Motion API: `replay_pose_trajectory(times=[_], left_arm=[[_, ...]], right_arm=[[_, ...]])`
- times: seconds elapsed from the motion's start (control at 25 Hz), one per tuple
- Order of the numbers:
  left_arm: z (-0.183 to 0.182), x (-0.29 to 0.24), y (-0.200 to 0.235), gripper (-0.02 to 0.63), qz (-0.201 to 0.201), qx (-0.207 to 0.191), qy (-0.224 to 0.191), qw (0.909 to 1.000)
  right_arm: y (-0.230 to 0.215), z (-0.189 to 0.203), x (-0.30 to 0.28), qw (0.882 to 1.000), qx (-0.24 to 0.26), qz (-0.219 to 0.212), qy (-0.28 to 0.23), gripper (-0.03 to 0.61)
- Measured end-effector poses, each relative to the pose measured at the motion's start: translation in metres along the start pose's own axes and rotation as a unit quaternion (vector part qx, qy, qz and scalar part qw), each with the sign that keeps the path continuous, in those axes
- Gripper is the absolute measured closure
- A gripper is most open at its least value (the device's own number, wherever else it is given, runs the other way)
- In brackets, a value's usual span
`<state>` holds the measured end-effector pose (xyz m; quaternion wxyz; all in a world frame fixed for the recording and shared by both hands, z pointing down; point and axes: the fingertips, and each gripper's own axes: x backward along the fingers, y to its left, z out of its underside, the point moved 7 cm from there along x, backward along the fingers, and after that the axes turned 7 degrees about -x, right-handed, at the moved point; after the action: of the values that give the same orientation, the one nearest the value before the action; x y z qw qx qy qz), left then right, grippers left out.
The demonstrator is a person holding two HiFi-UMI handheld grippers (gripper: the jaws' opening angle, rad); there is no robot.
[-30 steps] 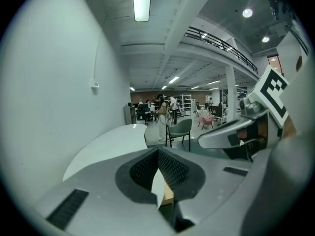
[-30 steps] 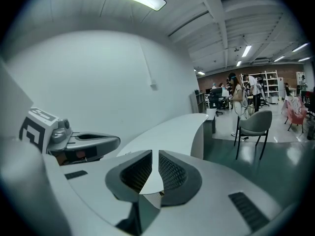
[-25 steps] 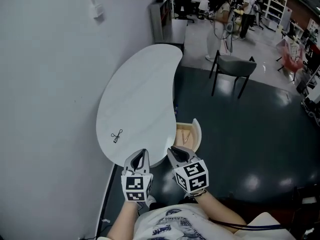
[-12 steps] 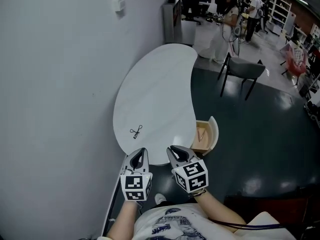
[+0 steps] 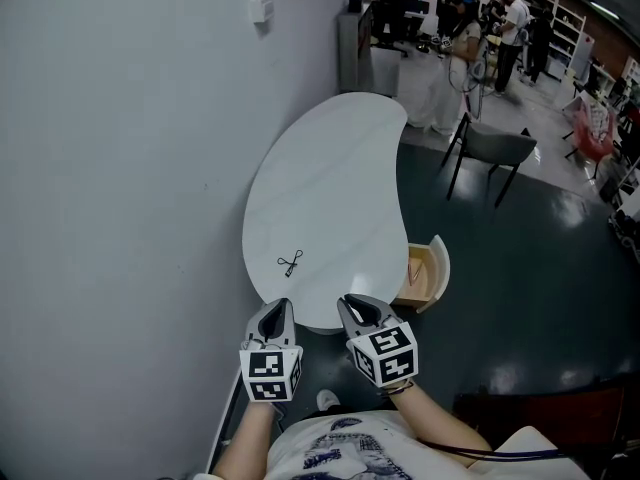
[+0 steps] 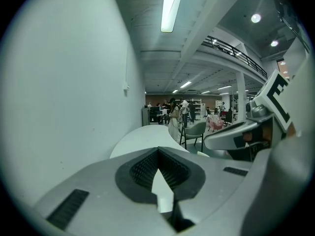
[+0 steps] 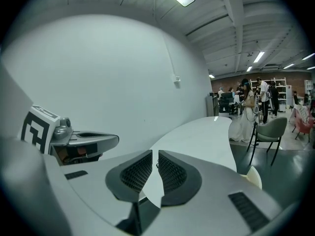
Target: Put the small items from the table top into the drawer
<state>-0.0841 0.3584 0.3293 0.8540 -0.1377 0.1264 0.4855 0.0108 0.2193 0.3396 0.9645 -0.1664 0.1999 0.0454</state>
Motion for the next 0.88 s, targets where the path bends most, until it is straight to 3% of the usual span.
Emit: replay_pose_trajectory(times=[0.88], left_arm=[[0.028, 0.004, 0.031, 0.594, 0.014, 0.019, 0.008, 0.9997]], right_arm=[[0.025, 0.011, -0.026, 1.0, 0.002, 0.019, 0.023, 0.525]])
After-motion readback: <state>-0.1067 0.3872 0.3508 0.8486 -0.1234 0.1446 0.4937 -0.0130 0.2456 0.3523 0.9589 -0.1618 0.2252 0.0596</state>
